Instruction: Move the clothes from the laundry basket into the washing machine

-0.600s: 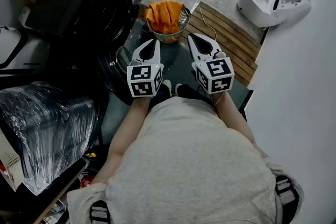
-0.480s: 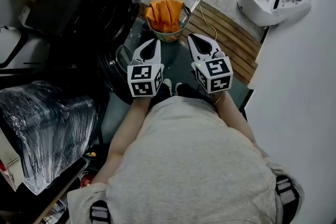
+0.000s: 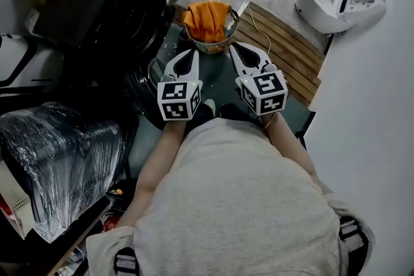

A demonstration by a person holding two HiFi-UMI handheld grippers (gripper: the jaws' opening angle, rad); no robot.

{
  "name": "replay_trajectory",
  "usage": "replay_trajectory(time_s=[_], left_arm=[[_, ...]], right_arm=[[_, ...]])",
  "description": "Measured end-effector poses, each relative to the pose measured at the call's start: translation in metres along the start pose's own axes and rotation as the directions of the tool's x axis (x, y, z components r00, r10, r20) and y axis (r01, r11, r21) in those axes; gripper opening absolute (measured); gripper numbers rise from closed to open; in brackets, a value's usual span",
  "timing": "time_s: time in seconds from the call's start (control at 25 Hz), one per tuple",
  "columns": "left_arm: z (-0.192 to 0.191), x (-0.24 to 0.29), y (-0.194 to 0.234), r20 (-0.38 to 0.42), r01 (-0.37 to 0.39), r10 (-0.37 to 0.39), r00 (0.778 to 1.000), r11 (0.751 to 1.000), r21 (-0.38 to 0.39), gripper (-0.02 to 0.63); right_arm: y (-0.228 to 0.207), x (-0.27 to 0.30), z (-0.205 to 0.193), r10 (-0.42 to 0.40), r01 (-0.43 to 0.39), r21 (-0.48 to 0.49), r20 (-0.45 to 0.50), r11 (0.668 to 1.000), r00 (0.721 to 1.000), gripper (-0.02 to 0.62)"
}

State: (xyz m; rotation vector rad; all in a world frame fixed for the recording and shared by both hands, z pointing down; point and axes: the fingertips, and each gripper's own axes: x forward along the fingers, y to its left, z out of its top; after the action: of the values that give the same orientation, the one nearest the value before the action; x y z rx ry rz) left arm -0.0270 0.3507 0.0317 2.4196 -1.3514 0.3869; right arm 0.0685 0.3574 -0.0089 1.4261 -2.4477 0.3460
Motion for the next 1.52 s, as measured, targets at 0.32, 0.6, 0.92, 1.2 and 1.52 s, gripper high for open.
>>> replay_trajectory(time_s=[0.32, 0.6, 0.92, 1.2, 1.52], left_arm=[[-0.004, 0.015, 0.042, -0.034, 0.019, -0.020, 0.999, 1.000, -0.017, 0.011], [-0.044, 0.050, 0.050, -0.142, 0.079, -0.087, 0.986, 0.995, -0.063, 0.011], [-0.014, 0.149, 0.079, -0.173, 0.038, -0.053, 0.984, 0.996, -0.085, 0.011], [-0.001, 0.239, 0.111, -0.245, -0.018, -0.001, 0.969, 0.997, -0.077, 0.011], [-0.059, 0.337, 0.139, -0.351, 0.000, -0.033, 0.936, 0.995, -0.095, 0.011]], right_arm=[[-0.003, 0.030, -0.007, -0.047, 0.049, 0.045, -0.045, 0.998, 0.998, 0.008], [-0.033, 0.071, -0.036, -0.046, 0.054, 0.072, -0.109, 0.996, 0.993, 0.008], [-0.089, 0.153, -0.025, 0.079, -0.066, 0.089, -0.149, 0.994, 0.986, 0.009], [-0.154, 0.240, -0.023, 0.216, -0.214, 0.035, -0.198, 0.976, 0.956, 0.008], [-0.206, 0.325, -0.099, 0.217, -0.185, 0.144, -0.256, 0.972, 0.942, 0.008]])
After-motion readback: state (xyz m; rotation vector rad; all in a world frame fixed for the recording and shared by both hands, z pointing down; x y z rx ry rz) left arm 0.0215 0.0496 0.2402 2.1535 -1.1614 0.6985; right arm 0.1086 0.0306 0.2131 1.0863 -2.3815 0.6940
